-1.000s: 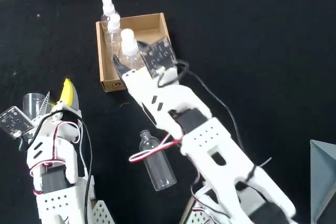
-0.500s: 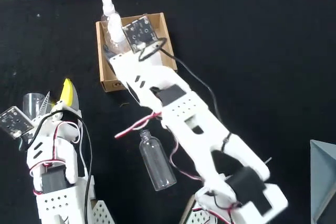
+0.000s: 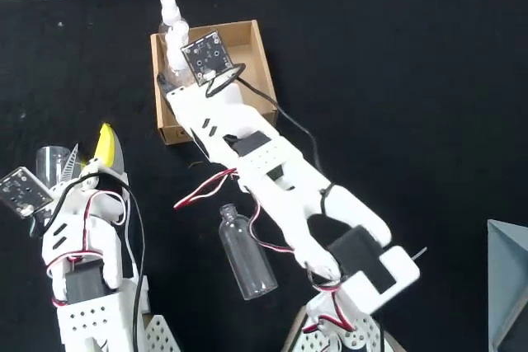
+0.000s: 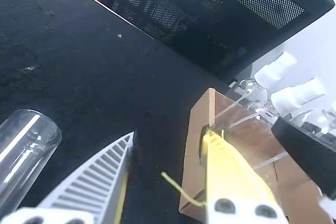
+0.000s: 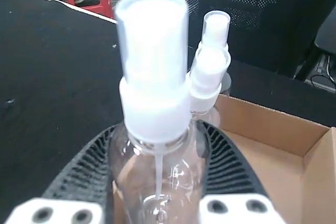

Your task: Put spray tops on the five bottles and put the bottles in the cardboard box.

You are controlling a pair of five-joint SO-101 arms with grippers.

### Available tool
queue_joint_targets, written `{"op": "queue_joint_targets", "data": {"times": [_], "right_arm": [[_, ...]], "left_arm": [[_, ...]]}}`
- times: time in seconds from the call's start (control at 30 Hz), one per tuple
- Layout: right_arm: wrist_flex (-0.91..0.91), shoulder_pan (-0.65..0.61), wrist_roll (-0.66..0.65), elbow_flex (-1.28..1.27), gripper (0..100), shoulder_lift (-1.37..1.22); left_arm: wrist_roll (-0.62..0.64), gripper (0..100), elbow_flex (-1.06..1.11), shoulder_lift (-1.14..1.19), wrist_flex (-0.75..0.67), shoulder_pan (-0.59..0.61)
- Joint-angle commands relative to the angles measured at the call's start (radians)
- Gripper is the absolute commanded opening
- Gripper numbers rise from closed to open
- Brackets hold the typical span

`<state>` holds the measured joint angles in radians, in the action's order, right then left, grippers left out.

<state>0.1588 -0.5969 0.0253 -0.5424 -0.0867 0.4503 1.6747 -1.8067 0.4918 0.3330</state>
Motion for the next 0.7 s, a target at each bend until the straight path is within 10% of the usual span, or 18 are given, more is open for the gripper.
{"op": "queue_joint_targets", "data": {"times": [0.0,0.67], "right_arm": [[0.072,0.028,0.006,0.077,9.3,-0.013],[0.341,0.028,0.008,0.077,9.2,-0.274]], "left_arm": [[-0.011,19,0.025,-0.014,0.008,0.008],[-0.011,19,0.025,-0.014,0.008,0.008]]}}
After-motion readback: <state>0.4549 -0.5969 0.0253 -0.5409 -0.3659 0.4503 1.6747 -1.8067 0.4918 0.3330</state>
